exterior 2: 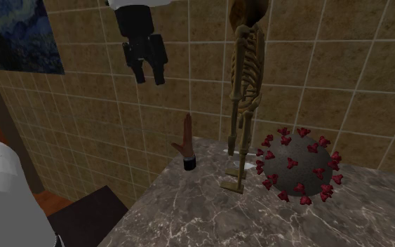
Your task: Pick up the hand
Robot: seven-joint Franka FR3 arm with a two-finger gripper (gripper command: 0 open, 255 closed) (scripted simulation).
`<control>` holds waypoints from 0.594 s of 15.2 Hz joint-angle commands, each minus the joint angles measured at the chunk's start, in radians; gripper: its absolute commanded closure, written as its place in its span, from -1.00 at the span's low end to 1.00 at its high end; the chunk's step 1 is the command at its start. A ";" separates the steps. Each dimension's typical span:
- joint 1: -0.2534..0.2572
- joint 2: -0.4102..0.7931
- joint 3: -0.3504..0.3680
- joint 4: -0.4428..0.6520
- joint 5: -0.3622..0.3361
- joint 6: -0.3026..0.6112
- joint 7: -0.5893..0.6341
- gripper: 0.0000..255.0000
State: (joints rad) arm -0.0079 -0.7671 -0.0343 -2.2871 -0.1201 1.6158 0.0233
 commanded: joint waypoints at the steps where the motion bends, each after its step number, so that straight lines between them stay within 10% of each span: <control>1: 0.000 0.000 0.000 0.000 0.000 0.000 0.000 -1.00; 9: -0.024 0.024 -0.040 -0.255 -0.060 0.354 0.006 -1.00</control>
State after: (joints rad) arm -0.0286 -0.7553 -0.0698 -2.5075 -0.1715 1.9103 0.0258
